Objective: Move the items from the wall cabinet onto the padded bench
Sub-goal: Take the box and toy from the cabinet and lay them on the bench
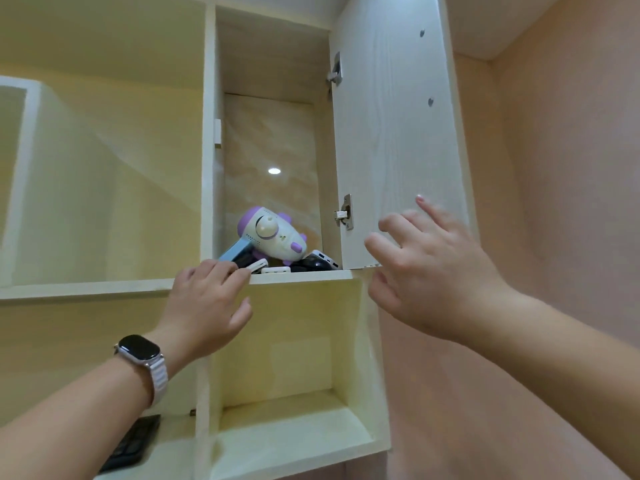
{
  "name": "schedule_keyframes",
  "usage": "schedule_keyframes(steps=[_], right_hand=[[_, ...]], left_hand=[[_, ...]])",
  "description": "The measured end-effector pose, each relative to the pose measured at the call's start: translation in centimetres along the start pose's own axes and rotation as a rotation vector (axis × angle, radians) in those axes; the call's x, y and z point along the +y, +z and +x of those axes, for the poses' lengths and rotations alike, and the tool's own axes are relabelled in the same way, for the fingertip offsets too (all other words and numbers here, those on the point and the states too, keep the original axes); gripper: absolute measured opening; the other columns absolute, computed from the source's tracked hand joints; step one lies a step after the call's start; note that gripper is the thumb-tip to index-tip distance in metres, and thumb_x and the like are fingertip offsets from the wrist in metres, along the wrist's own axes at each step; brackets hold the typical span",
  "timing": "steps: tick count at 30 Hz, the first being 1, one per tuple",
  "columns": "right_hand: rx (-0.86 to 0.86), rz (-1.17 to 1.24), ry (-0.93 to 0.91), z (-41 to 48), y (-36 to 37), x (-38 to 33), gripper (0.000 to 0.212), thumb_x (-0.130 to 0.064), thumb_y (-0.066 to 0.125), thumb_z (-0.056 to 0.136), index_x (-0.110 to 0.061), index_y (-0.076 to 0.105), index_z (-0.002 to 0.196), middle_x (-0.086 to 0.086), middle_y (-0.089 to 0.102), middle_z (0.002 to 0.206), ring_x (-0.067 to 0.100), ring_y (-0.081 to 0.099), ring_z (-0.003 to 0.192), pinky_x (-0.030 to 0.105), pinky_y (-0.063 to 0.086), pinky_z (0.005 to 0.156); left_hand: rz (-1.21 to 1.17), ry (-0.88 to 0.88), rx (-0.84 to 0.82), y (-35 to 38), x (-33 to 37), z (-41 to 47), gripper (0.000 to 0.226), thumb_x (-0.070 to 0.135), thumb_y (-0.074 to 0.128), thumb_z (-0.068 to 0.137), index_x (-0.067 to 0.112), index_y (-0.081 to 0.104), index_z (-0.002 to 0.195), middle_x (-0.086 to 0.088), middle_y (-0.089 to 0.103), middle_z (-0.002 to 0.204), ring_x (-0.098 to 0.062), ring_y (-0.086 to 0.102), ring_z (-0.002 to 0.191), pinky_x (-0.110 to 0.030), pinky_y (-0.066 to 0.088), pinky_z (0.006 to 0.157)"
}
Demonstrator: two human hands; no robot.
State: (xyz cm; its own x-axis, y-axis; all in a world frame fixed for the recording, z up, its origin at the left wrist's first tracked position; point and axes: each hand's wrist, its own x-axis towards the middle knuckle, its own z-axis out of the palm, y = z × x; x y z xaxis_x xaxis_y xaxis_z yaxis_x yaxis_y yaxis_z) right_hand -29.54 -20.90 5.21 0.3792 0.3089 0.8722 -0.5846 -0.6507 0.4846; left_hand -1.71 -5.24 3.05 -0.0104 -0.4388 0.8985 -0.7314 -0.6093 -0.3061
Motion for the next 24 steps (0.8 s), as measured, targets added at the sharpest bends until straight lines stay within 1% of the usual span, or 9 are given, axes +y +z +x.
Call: schedule_keyframes(steps=[1,3,5,7,11,14,19,21,24], right_hand=[[-0.02,0.062,0.025,0.6,0.5,-0.8,0.027,-0.03,0.05,0.077,-0.009,0.063,0.089,0.012,0.064,0.092,0.035,0.06,0.085,0.047,0.039,0.102],[-0.053,0.221,0.066,2.0,1.6,-2.1,0.034,-0.034,0.047,0.078,-0.01,0.064,0.095,0.009,0.063,0.093,0.034,0.059,0.083,0.04,0.047,0.082],[-0.09,0.4,0.126,3.7,2.9,-3.1,0.037,-0.037,0.047,0.083,-0.012,0.061,0.107,0.006,0.06,0.103,0.03,0.057,0.091,0.035,0.046,0.072],[-0.177,0.559,0.224,5.4,4.8,-3.8,0.041,-0.036,0.054,0.088,-0.018,0.051,0.125,0.0,0.053,0.118,0.023,0.05,0.106,0.035,0.046,0.08],[-0.281,0.77,0.328,9.7,9.4,-4.7,0.062,-0.039,0.059,0.087,-0.025,0.034,0.141,-0.003,0.042,0.137,0.018,0.044,0.119,0.035,0.043,0.091],[-0.325,0.84,0.347,12.0,12.8,-5.3,0.068,-0.042,0.062,0.084,-0.023,0.033,0.142,0.001,0.042,0.138,0.02,0.045,0.119,0.033,0.041,0.088],[-0.396,0.881,0.383,14.4,17.1,-5.8,0.075,-0.049,0.068,0.077,-0.02,0.035,0.138,0.008,0.042,0.134,0.028,0.043,0.124,0.043,0.043,0.098],[-0.438,0.868,0.384,14.9,18.3,-5.8,0.08,-0.049,0.07,0.075,-0.021,0.032,0.14,0.01,0.042,0.135,0.031,0.043,0.124,0.043,0.043,0.098],[-0.515,0.867,0.377,15.4,19.8,-5.9,0.086,-0.045,0.074,0.072,-0.022,0.028,0.141,0.013,0.043,0.131,0.033,0.05,0.116,0.043,0.047,0.096]], left_hand=[[-0.015,0.02,0.015,-0.3,-0.1,0.6,0.046,0.042,0.044,0.076,0.014,0.067,0.105,-0.005,0.065,0.097,-0.03,0.06,0.091,-0.04,0.044,0.074],[-0.064,0.06,0.025,-0.8,-0.2,2.1,0.043,0.04,0.043,0.078,0.014,0.066,0.102,-0.005,0.063,0.092,-0.03,0.059,0.084,-0.037,0.047,0.067],[-0.114,0.064,0.015,-1.3,-0.3,3.6,0.037,0.039,0.041,0.08,0.017,0.063,0.099,-0.002,0.058,0.088,-0.026,0.056,0.079,-0.033,0.046,0.059],[-0.142,0.027,-0.01,-1.4,-0.1,5.3,0.031,0.038,0.043,0.084,0.019,0.061,0.1,0.001,0.055,0.091,-0.022,0.054,0.081,-0.032,0.045,0.058],[-0.23,-0.174,-0.109,-1.0,0.6,9.0,0.029,0.035,0.051,0.084,0.017,0.057,0.107,-0.001,0.056,0.105,-0.022,0.056,0.093,-0.036,0.05,0.075],[-0.306,-0.332,-0.132,-0.4,1.0,10.5,0.03,0.036,0.055,0.08,0.014,0.054,0.101,-0.001,0.051,0.102,-0.025,0.055,0.095,-0.036,0.048,0.076],[-0.259,-0.429,-0.258,1.1,1.1,11.3,0.04,0.03,0.054,0.081,0.012,0.048,0.116,-0.01,0.042,0.119,-0.03,0.047,0.112,-0.04,0.045,0.093],[-0.246,-0.445,-0.304,1.3,0.9,11.7,0.041,0.029,0.054,0.081,0.012,0.047,0.118,-0.011,0.044,0.12,-0.032,0.049,0.111,-0.039,0.046,0.091],[-0.206,-0.422,-0.38,1.6,0.6,12.1,0.029,0.025,0.055,0.081,0.012,0.054,0.107,-0.01,0.06,0.106,-0.028,0.059,0.093,-0.031,0.049,0.071]])
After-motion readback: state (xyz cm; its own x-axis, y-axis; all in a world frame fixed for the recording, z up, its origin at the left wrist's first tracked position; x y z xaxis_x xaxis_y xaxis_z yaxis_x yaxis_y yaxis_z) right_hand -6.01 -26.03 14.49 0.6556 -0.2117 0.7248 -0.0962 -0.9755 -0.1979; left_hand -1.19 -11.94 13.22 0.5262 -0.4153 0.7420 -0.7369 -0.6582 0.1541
